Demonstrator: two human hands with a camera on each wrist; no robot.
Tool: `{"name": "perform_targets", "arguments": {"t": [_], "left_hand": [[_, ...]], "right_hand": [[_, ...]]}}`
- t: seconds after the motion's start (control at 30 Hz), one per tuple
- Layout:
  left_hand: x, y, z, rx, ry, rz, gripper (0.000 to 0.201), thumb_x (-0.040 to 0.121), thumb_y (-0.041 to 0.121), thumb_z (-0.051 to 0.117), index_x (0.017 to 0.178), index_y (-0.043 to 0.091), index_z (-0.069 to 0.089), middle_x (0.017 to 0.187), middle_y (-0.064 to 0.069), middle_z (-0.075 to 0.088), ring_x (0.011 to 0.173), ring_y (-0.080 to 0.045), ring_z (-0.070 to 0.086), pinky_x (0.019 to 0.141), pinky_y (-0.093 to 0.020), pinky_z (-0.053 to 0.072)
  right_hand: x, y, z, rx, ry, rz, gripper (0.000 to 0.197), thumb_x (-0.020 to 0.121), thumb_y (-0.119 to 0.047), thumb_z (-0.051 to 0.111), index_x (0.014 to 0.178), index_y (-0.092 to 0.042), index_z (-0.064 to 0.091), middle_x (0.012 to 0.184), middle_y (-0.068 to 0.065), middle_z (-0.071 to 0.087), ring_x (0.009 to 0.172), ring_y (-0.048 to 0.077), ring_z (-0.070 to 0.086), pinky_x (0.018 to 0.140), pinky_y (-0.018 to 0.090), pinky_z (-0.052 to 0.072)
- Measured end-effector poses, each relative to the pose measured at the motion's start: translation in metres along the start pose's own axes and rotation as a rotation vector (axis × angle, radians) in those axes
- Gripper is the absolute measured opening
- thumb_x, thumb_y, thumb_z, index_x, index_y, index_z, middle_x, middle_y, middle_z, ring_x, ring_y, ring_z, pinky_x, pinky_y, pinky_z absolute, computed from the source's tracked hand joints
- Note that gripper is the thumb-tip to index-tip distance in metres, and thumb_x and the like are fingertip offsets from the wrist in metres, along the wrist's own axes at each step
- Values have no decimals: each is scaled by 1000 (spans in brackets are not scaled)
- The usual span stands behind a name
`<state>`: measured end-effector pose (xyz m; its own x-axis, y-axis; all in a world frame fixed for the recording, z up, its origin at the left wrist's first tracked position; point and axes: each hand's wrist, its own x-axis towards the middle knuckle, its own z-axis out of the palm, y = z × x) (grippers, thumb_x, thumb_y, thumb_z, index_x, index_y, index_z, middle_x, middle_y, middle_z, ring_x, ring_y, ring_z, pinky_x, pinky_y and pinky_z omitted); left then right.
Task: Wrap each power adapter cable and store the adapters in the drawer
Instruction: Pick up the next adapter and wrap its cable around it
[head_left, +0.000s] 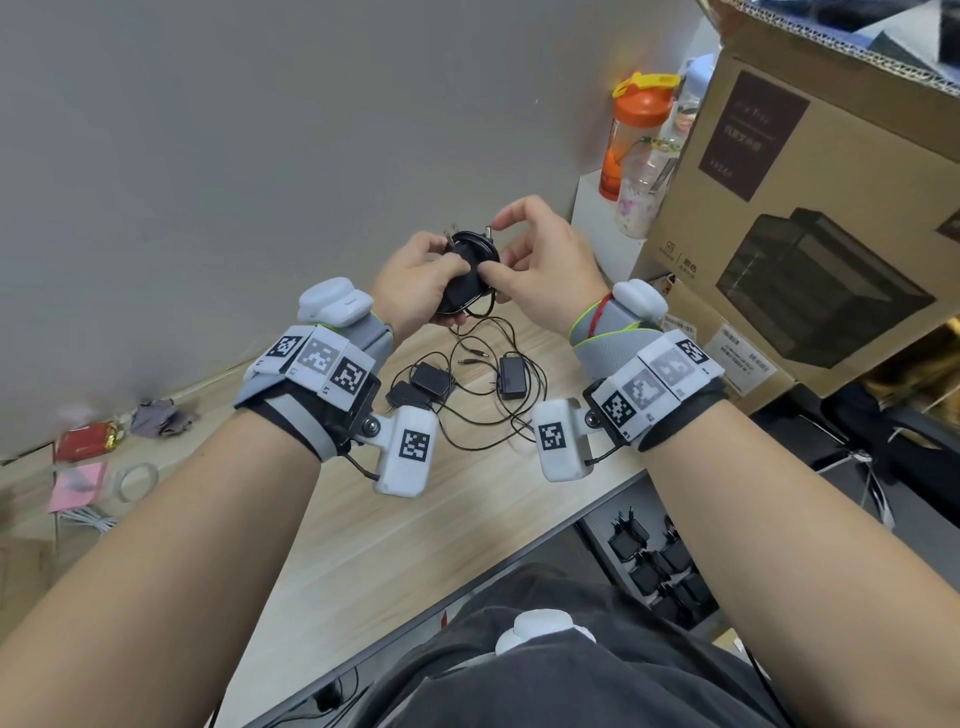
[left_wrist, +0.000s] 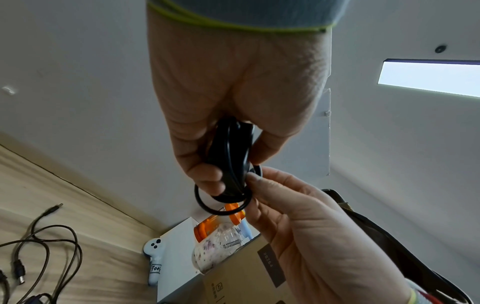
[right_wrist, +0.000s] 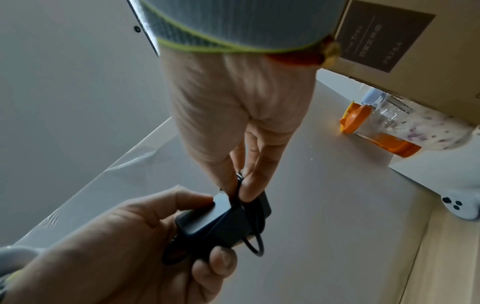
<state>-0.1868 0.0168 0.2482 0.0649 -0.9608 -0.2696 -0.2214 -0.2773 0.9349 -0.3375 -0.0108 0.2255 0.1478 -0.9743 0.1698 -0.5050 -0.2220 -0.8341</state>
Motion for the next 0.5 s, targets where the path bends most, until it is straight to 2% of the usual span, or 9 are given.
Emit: {"name": "perform_targets", "arguments": {"t": [0.07, 0.13, 0.2, 0.27, 0.37, 0.4, 0.5], "left_hand": [[-1, 1, 0, 13, -18, 2, 20, 96, 10, 49, 116, 8, 47, 92, -14, 61, 53, -26, 56, 43, -24, 47], [-1, 1, 1, 9, -12, -6, 20, 95, 10, 48, 115, 7, 49, 90, -17, 61, 52, -27, 56, 41, -23, 45], [-3, 3, 0, 11, 21, -5, 16, 93, 11, 49, 109, 9, 53, 86, -15, 62, 51, -28, 56, 40, -22, 44], [-5, 6, -3, 20, 55, 6, 8, 91, 12, 49, 95, 13, 56, 79, -13, 62, 47, -26, 56, 39, -20, 40], [-7, 8, -6, -21, 74, 2, 12, 93, 19, 51, 83, 16, 59, 74, -12, 61, 41, -21, 55, 35, -18, 33], [-7, 7, -5, -20, 65, 9, 18, 95, 28, 53, 86, 15, 62, 74, -13, 63, 39, -19, 54, 35, -18, 33], [-6, 3, -4, 55, 29, 72, 56, 92, 58, 55, 100, 4, 66, 82, -17, 73, 36, -16, 52, 34, -17, 32]], "right_hand": [[2, 3, 2, -1, 35, -6, 31, 76, -27, 68, 104, -25, 52, 66, -1, 68, 66, 18, 67, 74, 41, 55], [3, 4, 2, 21, 36, -8, 33, 78, -31, 70, 106, -26, 53, 64, -2, 67, 60, 17, 67, 71, 40, 56], [3, 4, -1, 136, -26, -6, 38, 81, -31, 73, 114, -25, 54, 66, -3, 64, 56, 17, 67, 66, 37, 57], [4, 8, -3, 320, -92, 21, 39, 87, -27, 71, 122, -19, 55, 74, 5, 59, 59, 20, 63, 62, 36, 56], [3, 9, -5, 455, -157, 54, 24, 92, -23, 64, 116, -18, 62, 88, 7, 56, 72, 16, 55, 63, 29, 52], [2, 9, -4, 478, -175, 52, 18, 94, -21, 63, 112, -18, 64, 90, 5, 58, 74, 15, 55, 65, 27, 52], [0, 7, -1, 602, -202, 41, 5, 93, -15, 63, 97, -16, 66, 85, 2, 63, 70, 9, 57, 69, 24, 52]]}}
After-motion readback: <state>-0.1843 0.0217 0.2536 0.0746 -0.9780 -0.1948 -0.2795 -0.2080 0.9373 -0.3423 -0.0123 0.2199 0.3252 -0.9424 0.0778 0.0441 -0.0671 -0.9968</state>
